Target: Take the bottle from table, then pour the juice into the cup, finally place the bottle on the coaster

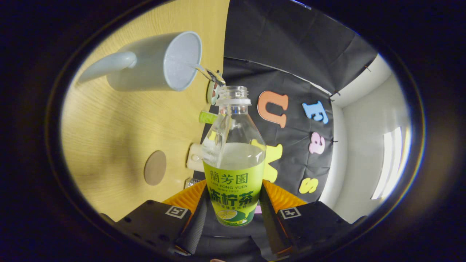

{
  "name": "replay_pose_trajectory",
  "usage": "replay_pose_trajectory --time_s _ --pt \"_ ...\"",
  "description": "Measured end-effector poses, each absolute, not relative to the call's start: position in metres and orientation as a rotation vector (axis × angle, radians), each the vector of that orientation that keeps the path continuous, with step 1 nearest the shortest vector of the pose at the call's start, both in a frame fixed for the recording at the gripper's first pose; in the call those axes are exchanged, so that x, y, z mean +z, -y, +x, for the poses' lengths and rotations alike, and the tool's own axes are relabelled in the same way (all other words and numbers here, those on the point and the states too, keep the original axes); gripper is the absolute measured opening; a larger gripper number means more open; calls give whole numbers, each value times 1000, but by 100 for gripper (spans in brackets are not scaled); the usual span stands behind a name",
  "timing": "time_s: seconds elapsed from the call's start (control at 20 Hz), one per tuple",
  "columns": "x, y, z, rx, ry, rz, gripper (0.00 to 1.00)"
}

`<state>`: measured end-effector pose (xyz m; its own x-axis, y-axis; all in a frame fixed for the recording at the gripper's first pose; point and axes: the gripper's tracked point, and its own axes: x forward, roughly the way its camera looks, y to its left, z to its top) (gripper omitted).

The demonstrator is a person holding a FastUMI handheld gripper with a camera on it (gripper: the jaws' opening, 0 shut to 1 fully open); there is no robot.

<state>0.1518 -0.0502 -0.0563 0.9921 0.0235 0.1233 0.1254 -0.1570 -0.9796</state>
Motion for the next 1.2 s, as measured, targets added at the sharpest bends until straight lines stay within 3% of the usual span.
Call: replay_pose_trajectory --time_s 1.2 --pt "-14 44 156 -140 195 -1843 77"
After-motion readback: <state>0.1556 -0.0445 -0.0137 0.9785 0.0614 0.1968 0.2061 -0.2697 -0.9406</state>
